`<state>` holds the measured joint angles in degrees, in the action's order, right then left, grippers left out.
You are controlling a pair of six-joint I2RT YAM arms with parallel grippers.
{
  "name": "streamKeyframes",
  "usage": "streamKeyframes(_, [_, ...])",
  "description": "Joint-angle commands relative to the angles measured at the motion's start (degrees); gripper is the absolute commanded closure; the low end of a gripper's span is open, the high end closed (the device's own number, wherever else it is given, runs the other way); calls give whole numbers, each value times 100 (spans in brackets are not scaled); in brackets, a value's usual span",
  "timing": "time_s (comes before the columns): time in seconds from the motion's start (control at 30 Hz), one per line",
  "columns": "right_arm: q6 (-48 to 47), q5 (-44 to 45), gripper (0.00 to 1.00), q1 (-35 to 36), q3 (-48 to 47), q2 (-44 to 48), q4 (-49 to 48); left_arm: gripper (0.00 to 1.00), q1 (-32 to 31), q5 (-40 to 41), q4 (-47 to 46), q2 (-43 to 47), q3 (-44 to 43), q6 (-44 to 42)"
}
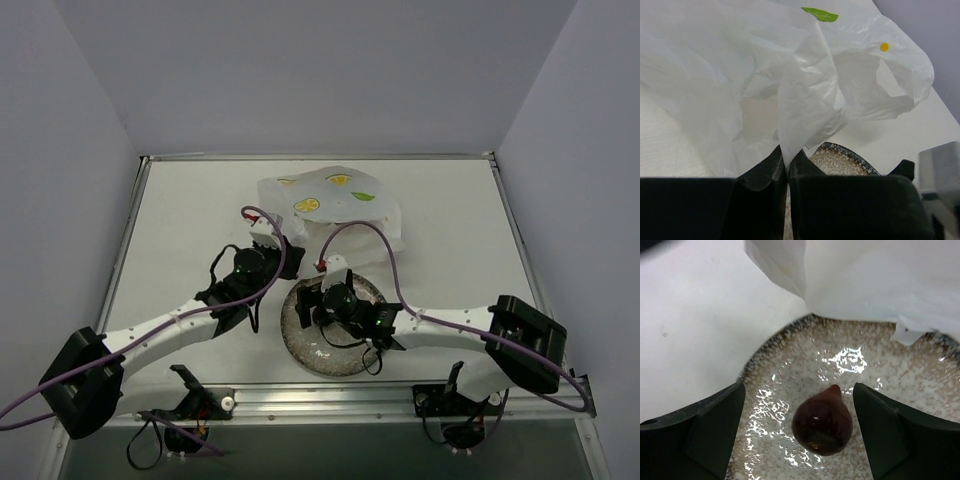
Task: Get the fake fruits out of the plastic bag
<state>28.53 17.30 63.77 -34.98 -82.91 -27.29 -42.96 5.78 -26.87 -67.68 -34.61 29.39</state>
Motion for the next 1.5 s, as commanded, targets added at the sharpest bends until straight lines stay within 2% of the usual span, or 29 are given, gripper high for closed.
streamKeyframes(0.0, [-461, 397, 18, 13, -421, 626, 250, 98, 16, -33, -169, 273, -72, 49])
streamKeyframes(0.1, [-708, 546, 46, -214, -536, 926, 250, 98, 16, -112, -169, 343, -90, 207])
streamKeyframes(0.13, [-822, 494, 63, -337, -658, 900, 250, 98, 16, -208, -213, 352, -90, 269])
streamKeyframes(0.23, [-1025, 292, 83, -856, -861, 550, 119, 98, 24, -367, -406, 317, -142, 585])
streamKeyframes(0.43, [-1280, 204, 92, -1401, -1520, -416, -486, 98, 33, -534, -529, 212, -406, 814])
streamKeyframes(0.67, [-1543, 274, 93, -2025, -2144, -1481, -1349, 98, 95, -578, -547, 203, -546, 920])
streamKeyframes(0.87, [-1930, 248, 87, -2412, -2627, -1991, -1893, 98, 139, -578, -503, 133, -678, 999])
streamKeyframes(0.97, [-2185, 239, 76, -2553, -2820, -2281, -2140, 98, 148, -578, -442, -8, -810, 1060])
streamKeyframes(1.07, [-2527, 466, 61, -2606, -3022, -2597, -2316, 98, 148, -578, -433, -131, -889, 1130])
streamKeyframes(1.1, [-2589, 502, 49, -2624, -3067, -2659, -2351, 98, 148, -578, -433, -192, -898, 1165])
streamKeyframes(1.17, [-2782, 415, 38, -2685, -3251, -2861, -2343, 98, 156, -604, -459, -245, -898, 1201])
streamKeyframes(1.2, [-2792, 388, 26, -2703, -3321, -2923, -2308, 98, 156, -718, -468, -307, -898, 1218])
streamKeyframes(1.3, [-3108, 249, 13, -2791, -3619, -3186, -2053, 98, 183, -736, -485, -395, -881, 1219])
streamKeyframes(1.47, [-3179, 142, 10, -2957, -4025, -3731, -1780, 98, 226, -754, -512, -457, -854, 1192])
